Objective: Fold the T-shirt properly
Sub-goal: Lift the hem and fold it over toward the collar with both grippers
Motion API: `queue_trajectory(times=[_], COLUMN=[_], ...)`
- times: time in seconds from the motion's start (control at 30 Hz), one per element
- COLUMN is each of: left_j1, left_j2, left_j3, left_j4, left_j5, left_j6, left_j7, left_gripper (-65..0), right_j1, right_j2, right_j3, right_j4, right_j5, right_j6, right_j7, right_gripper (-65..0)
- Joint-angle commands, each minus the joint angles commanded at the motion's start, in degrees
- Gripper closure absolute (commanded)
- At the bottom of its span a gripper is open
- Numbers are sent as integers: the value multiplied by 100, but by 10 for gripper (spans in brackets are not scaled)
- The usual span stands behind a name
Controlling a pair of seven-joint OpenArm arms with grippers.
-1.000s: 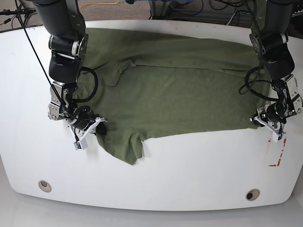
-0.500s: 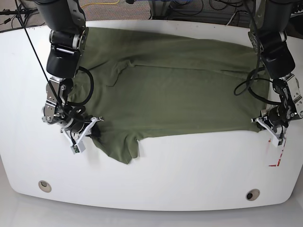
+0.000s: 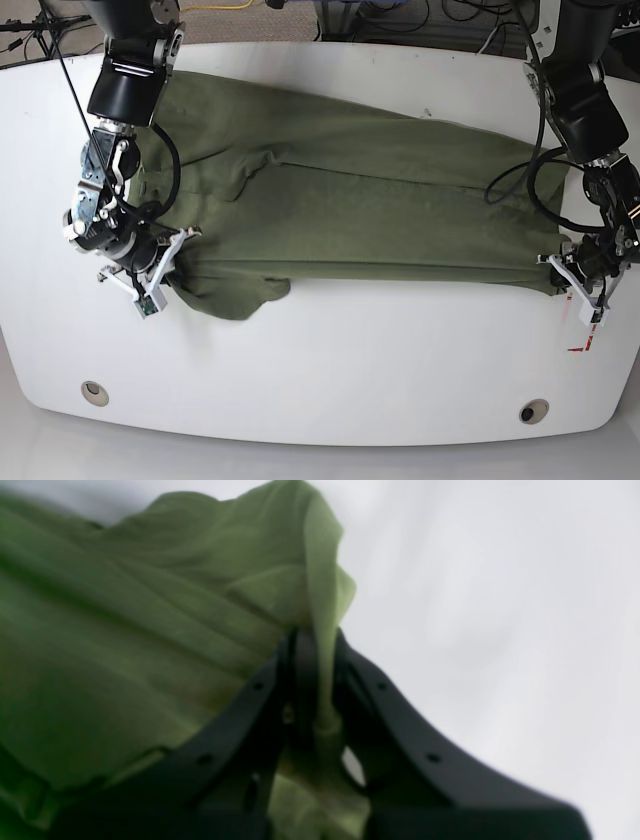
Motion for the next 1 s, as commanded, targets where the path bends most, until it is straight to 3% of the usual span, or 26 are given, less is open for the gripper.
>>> queue_trajectory(times=[0.17, 0.47, 0.67, 0.83, 1.0], left_j1=[255, 598, 554, 422, 396], left_j2=[0, 0, 0, 62, 79], left_j3=[0, 9, 26, 123, 404], left_j4=[229, 264, 141, -26, 105], left_j5=[9, 9, 18, 18, 18], left_j6=[-193, -229, -413, -422, -426], left_j7=[0, -9, -53, -264, -167], left_gripper=[0, 0, 0, 0, 0], right_j1=[-501, -1556, -2057, -2435, -2699], right_j2=[-18, -281, -651, -870, -958], right_j3=[0, 185, 545, 607, 615], right_j4=[835, 2136, 2295, 2321, 2330], right_j5=[9, 9, 9, 9, 9], right_j6=[0, 0, 0, 0, 0], right_j7=[-369, -782, -923, -976, -1125], right_gripper=[0, 0, 0, 0, 0])
